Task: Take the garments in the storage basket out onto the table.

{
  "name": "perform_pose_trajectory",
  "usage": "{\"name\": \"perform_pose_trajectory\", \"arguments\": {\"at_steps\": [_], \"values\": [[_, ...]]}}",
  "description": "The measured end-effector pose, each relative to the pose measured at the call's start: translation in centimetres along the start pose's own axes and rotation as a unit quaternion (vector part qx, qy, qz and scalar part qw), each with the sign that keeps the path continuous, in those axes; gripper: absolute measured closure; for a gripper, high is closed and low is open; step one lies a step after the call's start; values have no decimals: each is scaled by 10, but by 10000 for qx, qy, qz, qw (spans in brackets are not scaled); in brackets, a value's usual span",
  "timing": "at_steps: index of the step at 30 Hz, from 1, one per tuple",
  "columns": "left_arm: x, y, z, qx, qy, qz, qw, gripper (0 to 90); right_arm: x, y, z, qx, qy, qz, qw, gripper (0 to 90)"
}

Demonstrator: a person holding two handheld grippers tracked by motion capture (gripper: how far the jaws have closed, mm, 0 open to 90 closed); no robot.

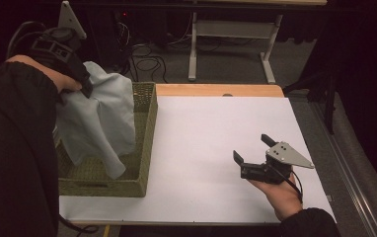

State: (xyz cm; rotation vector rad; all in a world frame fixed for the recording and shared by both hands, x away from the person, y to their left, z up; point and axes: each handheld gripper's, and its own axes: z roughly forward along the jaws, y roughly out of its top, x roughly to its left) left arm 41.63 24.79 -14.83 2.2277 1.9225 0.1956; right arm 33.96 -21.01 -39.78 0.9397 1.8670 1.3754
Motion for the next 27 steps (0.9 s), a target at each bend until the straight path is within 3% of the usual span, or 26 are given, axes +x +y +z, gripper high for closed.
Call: {"name": "perform_pose_trajectory", "arguments": {"at_steps": [13,27], "values": [[-19,7,-23,-120,-49,168,9998,690,1,0,0,17,4,0,10000,7],[-53,21,-41,-253,-141,438,9986,690,0,0,0,7,9,30,10000,7]]}}
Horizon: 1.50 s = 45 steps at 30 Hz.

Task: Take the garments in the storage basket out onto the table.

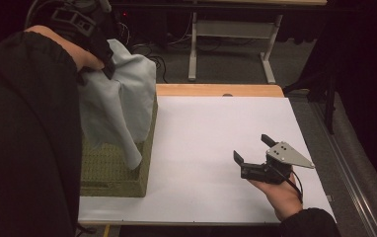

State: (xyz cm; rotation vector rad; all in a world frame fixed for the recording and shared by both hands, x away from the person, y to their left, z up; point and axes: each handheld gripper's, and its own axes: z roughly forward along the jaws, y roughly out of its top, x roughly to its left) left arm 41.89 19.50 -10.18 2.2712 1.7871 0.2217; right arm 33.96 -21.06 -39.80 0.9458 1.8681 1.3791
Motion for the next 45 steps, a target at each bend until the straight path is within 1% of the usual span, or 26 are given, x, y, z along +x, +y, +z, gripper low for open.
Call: {"name": "perform_pose_trajectory", "arguments": {"at_steps": [1,2,5,6,11,12,13,14,16,17,19,20,21,24,25,26,29,30,33,34,36,41,42,45], "values": [[-5,2,1,7,7,28,10000,690,0,0,0,-4,0,-1,10000,7],[-5,2,1,7,7,28,10000,690,0,0,0,-4,0,0,10000,8],[-15,6,3,-34,-95,115,9999,690,0,0,-1,0,0,-19,10000,7],[-15,6,3,-34,-95,115,9999,690,0,0,-1,0,0,-19,10000,7],[-31,12,10,-25,-204,218,9996,690,1,1,-1,-4,8,-26,10000,7],[-31,12,10,-25,-204,218,9996,690,1,1,-1,-7,9,-27,10000,7],[-35,14,13,-44,-224,229,9995,690,1,1,-1,-12,9,-30,10000,8],[-35,14,13,-44,-224,229,9995,690,1,1,-1,-12,9,-30,10000,8],[-44,18,17,-12,-257,300,9992,690,1,1,-1,-21,7,-35,10000,7],[-44,18,17,-12,-257,300,9992,690,1,1,-1,-21,7,-35,10000,7],[-52,22,22,2,-298,362,9989,690,1,1,-2,-27,5,-41,10000,7],[-52,22,22,2,-298,362,9989,690,1,1,-2,-23,6,-44,10000,7],[-57,25,24,-5,-324,395,9987,690,1,1,-2,-36,4,-35,10000,7],[-61,27,27,2,-347,421,9985,690,1,2,-3,-44,4,-31,10000,7],[-65,29,29,-20,-360,444,9984,690,1,2,-3,-39,8,-25,10000,7],[-65,29,29,-20,-360,444,9984,690,1,2,-3,-39,8,-25,10000,7],[-72,33,31,-30,-390,510,9979,690,0,2,-3,-39,5,-30,10000,7],[-72,33,31,-30,-390,510,9979,690,0,2,-3,-39,5,-30,10000,7],[-79,35,33,-52,-424,561,9975,690,0,1,-4,-43,-19,-42,10000,7],[-79,35,33,-52,-424,561,9975,690,0,1,-4,-43,-19,-42,10000,7],[-85,37,33,-28,-432,599,9973,690,0,2,-4,-47,-22,-38,10000,7],[-92,39,34,-46,-462,643,9968,690,1,1,-4,-29,-11,-41,10000,7],[-92,39,34,-46,-462,643,9968,690,1,1,-4,-30,-13,-37,10000,8],[-99,41,36,-43,-445,676,9967,690,1,1,-4,-39,-13,-52,10000,8]]}}
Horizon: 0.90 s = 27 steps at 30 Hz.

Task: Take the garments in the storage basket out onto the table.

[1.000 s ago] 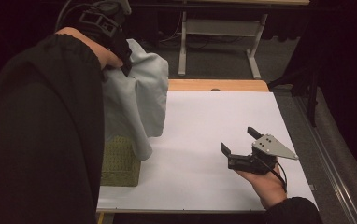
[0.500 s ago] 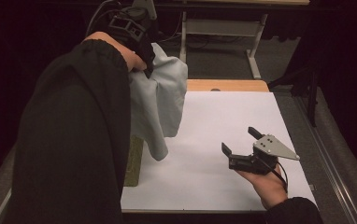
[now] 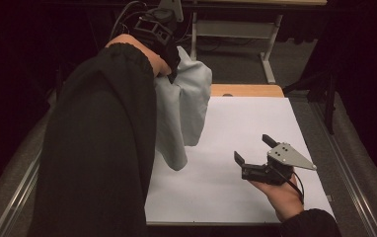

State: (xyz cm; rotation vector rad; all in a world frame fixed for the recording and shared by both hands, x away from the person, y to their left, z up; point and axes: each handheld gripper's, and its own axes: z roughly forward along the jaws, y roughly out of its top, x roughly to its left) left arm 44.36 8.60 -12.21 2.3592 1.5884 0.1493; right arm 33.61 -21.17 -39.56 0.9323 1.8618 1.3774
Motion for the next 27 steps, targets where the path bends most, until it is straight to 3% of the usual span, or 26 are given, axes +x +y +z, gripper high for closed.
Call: {"name": "perform_pose_trajectory", "arguments": {"at_steps": [27], "values": [[-37,19,8,-126,-234,332,9991,690,-1,0,0,-14,-23,14,10000,7]]}}
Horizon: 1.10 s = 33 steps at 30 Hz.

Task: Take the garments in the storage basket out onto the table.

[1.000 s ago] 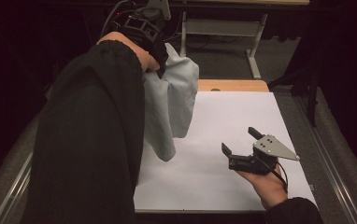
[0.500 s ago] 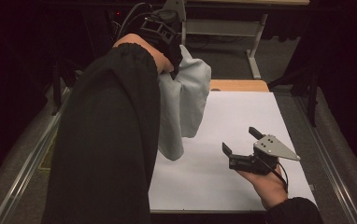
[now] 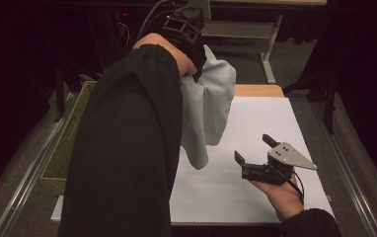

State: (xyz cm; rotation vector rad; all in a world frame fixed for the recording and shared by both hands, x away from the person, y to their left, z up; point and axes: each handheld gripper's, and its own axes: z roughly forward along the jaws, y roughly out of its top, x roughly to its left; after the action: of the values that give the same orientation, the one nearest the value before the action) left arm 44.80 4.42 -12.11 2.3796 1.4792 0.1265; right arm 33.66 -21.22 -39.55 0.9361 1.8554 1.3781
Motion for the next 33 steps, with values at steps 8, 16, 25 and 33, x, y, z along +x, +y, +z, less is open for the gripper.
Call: {"name": "perform_pose_trajectory", "arguments": {"at_steps": [8,16,25,33], "values": [[3,0,15,20,28,-48,10000,690,0,0,0,-15,3,6,10000,7],[13,-3,44,62,-7,-139,9999,689,0,0,-1,0,16,-6,10000,7],[26,-10,76,13,-69,-191,9998,688,1,-1,0,18,45,-19,10000,8],[38,-16,102,12,-48,-268,9996,688,1,-1,0,13,71,-41,10000,7]]}}
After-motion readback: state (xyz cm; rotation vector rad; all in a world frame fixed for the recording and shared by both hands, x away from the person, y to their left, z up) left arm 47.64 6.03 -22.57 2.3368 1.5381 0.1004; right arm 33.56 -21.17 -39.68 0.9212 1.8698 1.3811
